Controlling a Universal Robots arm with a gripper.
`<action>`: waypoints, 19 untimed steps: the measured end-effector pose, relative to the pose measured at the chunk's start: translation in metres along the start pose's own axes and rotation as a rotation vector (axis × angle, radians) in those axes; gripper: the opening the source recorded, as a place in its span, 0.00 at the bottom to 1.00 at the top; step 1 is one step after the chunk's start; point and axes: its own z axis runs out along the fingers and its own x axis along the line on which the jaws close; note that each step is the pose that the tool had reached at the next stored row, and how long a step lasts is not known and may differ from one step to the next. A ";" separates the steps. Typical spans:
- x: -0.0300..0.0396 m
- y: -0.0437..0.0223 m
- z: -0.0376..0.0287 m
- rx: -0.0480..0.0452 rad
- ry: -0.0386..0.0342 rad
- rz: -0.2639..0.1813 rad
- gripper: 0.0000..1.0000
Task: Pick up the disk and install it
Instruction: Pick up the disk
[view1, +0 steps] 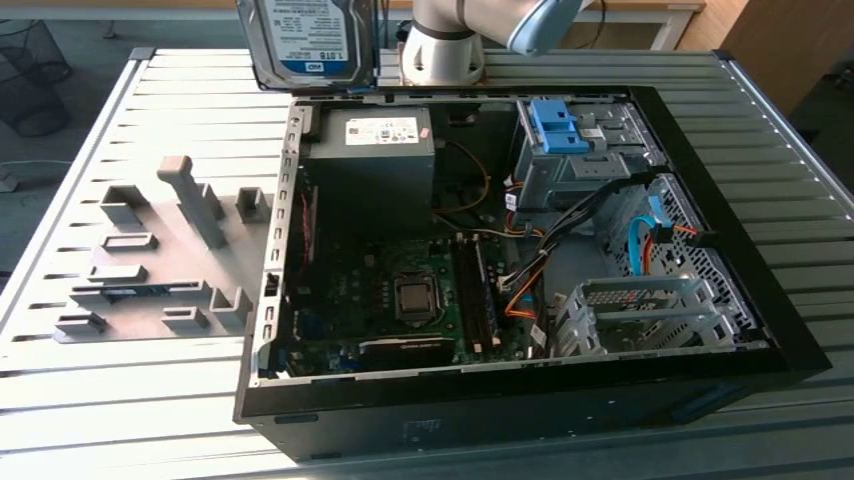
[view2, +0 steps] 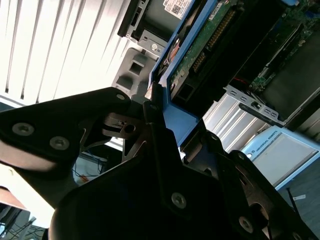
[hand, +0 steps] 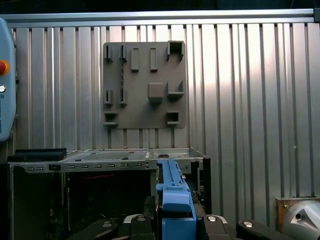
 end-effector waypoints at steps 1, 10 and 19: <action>0.0011 -0.0002 0.0001 0.0001 0.0000 0.000 0.37; 0.0054 -0.0055 0.0001 0.0000 0.0000 0.000 0.37; 0.0103 -0.0192 -0.0002 0.0000 0.0001 0.000 0.37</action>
